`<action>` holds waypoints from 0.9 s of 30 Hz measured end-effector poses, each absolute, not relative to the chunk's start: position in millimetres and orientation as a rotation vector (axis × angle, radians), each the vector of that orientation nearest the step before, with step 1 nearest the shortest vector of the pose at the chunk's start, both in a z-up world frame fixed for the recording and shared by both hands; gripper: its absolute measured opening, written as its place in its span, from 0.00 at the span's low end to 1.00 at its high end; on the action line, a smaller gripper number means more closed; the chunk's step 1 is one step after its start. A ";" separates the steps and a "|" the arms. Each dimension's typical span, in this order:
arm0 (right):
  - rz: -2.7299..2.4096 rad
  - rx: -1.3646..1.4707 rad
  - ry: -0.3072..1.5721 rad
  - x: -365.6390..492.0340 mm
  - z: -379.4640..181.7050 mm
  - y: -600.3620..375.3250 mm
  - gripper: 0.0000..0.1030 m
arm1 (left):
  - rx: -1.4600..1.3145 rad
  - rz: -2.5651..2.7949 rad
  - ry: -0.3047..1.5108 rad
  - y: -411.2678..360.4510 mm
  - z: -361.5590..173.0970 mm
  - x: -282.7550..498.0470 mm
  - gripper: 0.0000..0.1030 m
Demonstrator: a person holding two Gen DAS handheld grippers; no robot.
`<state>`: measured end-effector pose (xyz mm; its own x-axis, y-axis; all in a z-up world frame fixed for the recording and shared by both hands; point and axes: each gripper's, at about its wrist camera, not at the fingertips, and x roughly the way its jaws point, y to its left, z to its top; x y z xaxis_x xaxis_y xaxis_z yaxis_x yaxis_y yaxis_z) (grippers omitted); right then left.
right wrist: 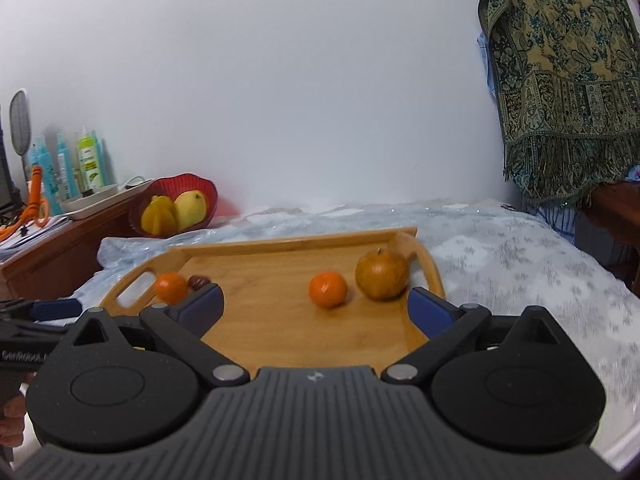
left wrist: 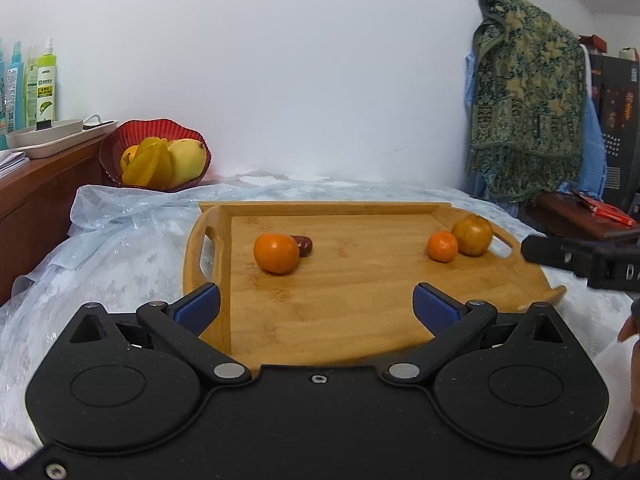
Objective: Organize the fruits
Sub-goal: 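Move both tools back toward the dark purple fruit and green fruit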
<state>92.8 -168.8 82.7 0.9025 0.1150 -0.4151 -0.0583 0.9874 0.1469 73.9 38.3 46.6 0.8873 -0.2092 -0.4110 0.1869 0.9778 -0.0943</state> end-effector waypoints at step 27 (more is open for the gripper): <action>0.210 -0.142 0.423 3.7 41.5 -92.3 1.00 | -0.051 -0.301 0.509 35.0 27.2 35.9 0.99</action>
<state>3.7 -92.3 41.5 0.8907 0.1718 -0.4208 -0.2305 0.9687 -0.0924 35.9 35.0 27.2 0.8302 -0.2963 -0.4722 0.2711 0.9547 -0.1225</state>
